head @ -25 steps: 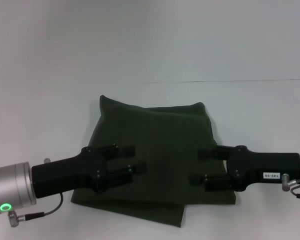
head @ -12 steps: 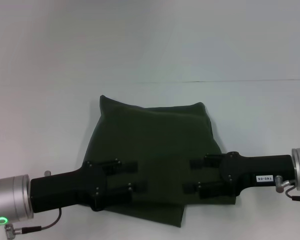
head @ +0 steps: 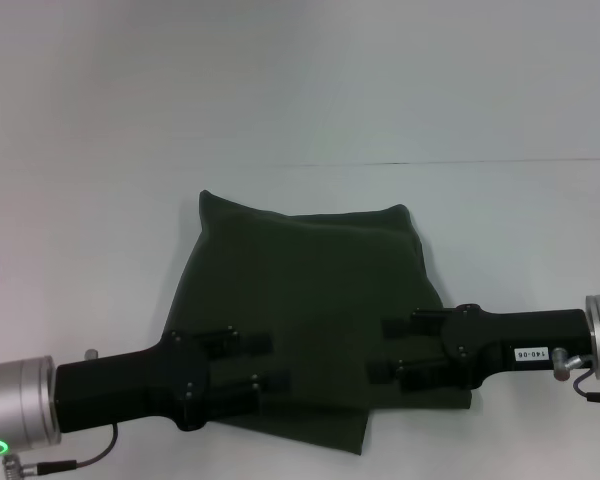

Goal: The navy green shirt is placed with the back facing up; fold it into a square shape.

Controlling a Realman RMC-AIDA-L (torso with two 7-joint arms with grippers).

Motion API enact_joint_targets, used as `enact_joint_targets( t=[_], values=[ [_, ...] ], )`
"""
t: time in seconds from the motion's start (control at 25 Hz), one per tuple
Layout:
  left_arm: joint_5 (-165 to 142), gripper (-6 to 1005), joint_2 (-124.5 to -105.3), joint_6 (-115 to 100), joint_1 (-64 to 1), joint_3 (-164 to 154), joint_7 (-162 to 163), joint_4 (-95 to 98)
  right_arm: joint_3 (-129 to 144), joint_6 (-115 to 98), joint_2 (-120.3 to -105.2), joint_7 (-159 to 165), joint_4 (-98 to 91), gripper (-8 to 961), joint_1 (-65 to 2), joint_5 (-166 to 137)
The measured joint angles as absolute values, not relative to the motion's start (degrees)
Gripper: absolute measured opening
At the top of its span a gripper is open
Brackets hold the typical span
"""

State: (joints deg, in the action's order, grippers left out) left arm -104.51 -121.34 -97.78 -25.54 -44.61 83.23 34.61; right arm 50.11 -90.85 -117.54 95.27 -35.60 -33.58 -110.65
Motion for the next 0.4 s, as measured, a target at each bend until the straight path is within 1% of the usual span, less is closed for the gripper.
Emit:
enact_joint_targets(
  t=[0.2,0.4],
  values=[
    [-104.2,628,-120.66,-97.9,-25.9,-44.5,83.8,34.6,49.8,-91.1,-117.62,96.4,-35.6,940,-33.7,-110.5],
    [-104.5,628,-120.42,-97.9,-26.0,-44.5,85.0,34.7,49.8,-91.1,-117.81,96.8,-35.6,940,-33.6,-110.6]
  ],
)
